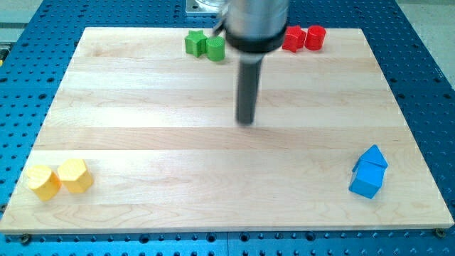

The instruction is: Push the yellow blocks towards the center

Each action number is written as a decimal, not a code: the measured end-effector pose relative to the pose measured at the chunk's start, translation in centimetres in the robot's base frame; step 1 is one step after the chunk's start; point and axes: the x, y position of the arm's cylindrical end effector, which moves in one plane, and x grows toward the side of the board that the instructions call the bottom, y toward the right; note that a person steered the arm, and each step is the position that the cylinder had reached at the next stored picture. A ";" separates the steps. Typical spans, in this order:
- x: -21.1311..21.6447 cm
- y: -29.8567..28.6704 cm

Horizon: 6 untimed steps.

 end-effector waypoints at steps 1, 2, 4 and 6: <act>11.9 -8.6; 13.2 -11.7; 13.2 -25.4; 8.2 -28.3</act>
